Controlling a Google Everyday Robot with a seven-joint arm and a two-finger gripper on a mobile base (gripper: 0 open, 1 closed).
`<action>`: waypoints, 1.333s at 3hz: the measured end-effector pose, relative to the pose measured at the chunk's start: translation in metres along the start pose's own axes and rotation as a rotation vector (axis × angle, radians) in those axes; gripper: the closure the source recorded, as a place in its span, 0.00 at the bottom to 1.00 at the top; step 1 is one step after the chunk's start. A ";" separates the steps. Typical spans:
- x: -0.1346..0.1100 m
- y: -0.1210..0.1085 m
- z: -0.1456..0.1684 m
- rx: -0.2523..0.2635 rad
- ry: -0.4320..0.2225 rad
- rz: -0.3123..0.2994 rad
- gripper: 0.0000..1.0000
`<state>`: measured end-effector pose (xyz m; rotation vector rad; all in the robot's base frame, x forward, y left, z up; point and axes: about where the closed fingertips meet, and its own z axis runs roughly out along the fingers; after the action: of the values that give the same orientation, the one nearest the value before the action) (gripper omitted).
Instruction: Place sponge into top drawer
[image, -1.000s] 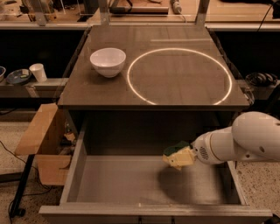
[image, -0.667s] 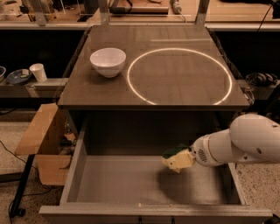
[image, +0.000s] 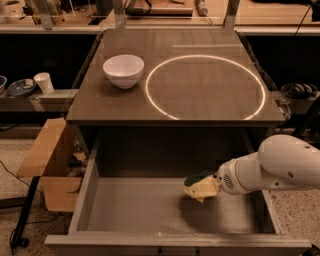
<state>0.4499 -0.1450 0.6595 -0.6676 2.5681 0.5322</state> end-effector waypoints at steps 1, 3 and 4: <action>0.000 0.000 0.000 0.000 0.000 0.000 0.76; 0.000 0.000 0.000 0.000 0.000 0.000 0.21; 0.000 0.000 0.000 0.000 0.000 0.000 0.00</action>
Offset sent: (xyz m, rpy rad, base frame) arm 0.0000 0.0000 0.0000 0.0000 0.0000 0.0000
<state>0.4499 -0.1449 0.6596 -0.6680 2.5679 0.5321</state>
